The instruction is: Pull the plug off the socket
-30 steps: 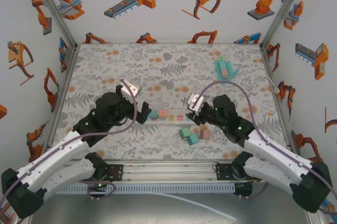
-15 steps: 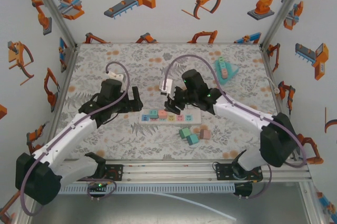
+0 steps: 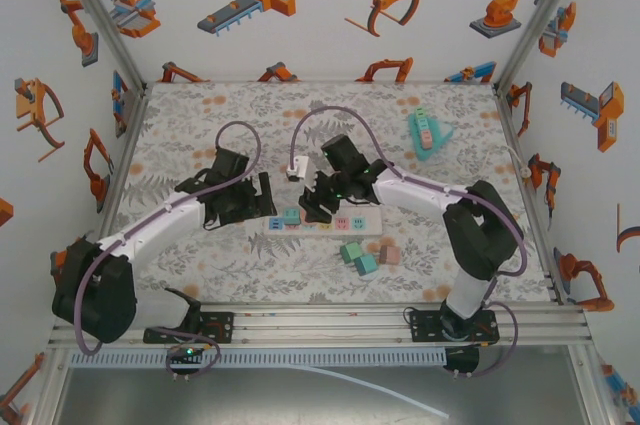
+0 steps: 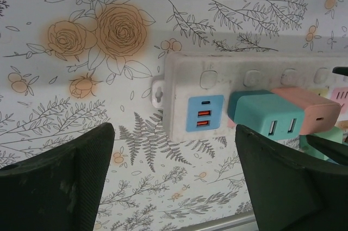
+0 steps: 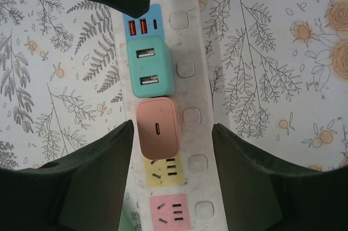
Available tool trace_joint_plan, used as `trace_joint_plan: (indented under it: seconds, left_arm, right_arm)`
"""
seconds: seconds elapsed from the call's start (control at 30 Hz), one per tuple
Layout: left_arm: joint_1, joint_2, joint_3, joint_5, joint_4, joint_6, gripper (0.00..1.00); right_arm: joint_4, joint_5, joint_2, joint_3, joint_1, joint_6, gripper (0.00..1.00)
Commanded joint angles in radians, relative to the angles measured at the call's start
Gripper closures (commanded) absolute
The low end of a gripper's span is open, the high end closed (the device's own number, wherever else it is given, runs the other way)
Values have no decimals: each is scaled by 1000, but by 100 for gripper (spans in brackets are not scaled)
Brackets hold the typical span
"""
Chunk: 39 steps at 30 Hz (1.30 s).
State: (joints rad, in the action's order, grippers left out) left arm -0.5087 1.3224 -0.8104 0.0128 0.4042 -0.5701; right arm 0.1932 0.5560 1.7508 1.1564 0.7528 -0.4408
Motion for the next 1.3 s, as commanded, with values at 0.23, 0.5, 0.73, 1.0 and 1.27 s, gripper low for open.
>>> trace_joint_plan:
  seconds: [0.23,0.5,0.73,1.0,1.27]
  left_arm:
    - [6,66,-1,47,16,-36,24]
    - [4,113,10,93,15,-56,26]
    - [-4,150,6,69,34,-68,28]
    - [-10,182,5,52,34,-101,34]
    - [-26,227,-8,2,71,-129,37]
  right_arm:
    - [-136,-27,12,-76,21,8,49]
    - [-134,-1,14,-83,30,-39,58]
    - [-176,20,-22,-110,33,-56,68]
    - [-245,76,-52,-138,34,-56,75]
    - [-266,139,-72,-138,32,-49,78]
